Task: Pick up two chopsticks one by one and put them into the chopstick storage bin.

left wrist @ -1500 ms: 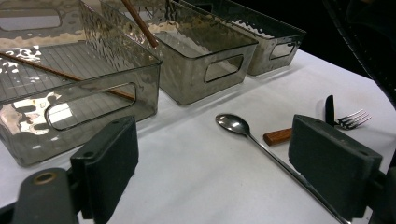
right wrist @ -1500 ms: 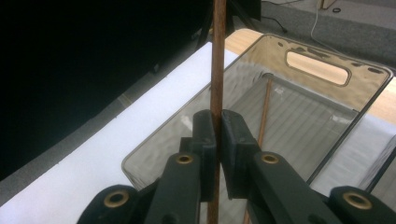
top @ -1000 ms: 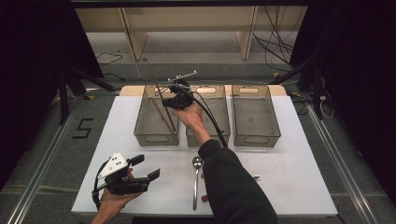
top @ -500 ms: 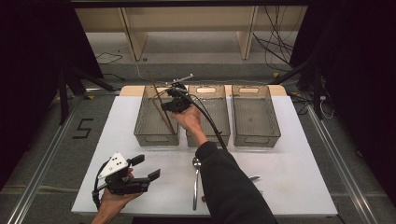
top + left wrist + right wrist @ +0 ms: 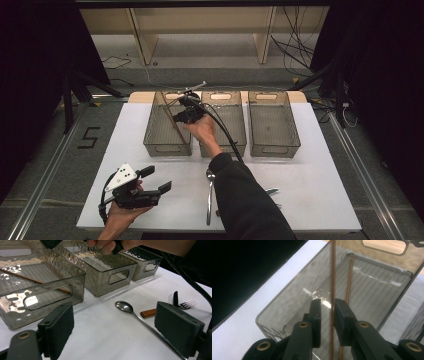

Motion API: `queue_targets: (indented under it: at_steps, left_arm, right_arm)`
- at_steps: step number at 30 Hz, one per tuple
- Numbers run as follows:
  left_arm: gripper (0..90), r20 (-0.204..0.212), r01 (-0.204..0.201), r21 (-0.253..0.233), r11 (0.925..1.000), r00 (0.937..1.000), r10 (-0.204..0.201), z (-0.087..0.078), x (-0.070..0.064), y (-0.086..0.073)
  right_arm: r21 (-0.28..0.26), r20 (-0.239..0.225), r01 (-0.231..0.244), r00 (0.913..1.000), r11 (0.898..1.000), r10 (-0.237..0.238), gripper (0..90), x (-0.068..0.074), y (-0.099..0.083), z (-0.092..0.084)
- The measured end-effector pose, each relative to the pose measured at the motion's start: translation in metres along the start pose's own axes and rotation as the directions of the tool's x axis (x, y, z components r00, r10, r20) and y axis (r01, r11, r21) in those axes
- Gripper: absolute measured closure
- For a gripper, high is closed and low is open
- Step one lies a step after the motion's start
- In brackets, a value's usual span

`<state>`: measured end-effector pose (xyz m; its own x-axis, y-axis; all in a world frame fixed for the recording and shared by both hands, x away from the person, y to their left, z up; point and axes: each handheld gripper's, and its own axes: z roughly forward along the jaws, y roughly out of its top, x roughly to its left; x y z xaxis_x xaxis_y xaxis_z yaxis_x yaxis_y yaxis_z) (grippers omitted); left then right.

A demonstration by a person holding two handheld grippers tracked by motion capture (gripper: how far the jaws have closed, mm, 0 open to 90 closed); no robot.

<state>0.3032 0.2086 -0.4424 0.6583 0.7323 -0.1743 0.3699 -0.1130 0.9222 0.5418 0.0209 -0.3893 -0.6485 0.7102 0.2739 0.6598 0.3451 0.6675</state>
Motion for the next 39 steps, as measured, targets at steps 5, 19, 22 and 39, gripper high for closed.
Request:
queue_targets:
  at_steps: [5,19,22,39]
  left_arm:
    - [15.6,-0.002,-0.002,0.000,1.0000,1.0000,0.002,0.000,0.000,0.000]
    - [15.6,-0.004,0.000,0.008,1.0000,1.0000,0.000,0.001,0.000,0.000]
    - [15.6,-0.006,-0.002,0.009,1.0000,1.0000,0.002,0.001,0.000,0.000]
    - [15.6,-0.009,0.003,0.011,0.9999,1.0000,-0.003,0.001,0.000,-0.001]
  right_arm:
    - [-0.019,-0.004,-0.009,0.9999,1.000,0.009,67.9,-0.003,0.001,-0.010]
    - [-0.068,-0.044,0.042,0.9980,0.997,-0.045,50.1,-0.015,-0.014,-0.067]
    - [-0.077,-0.051,0.060,0.9967,0.995,-0.064,47.3,-0.016,-0.020,-0.079]
    - [-0.113,-0.061,0.124,0.9895,0.986,-0.131,37.2,-0.013,-0.062,-0.124]
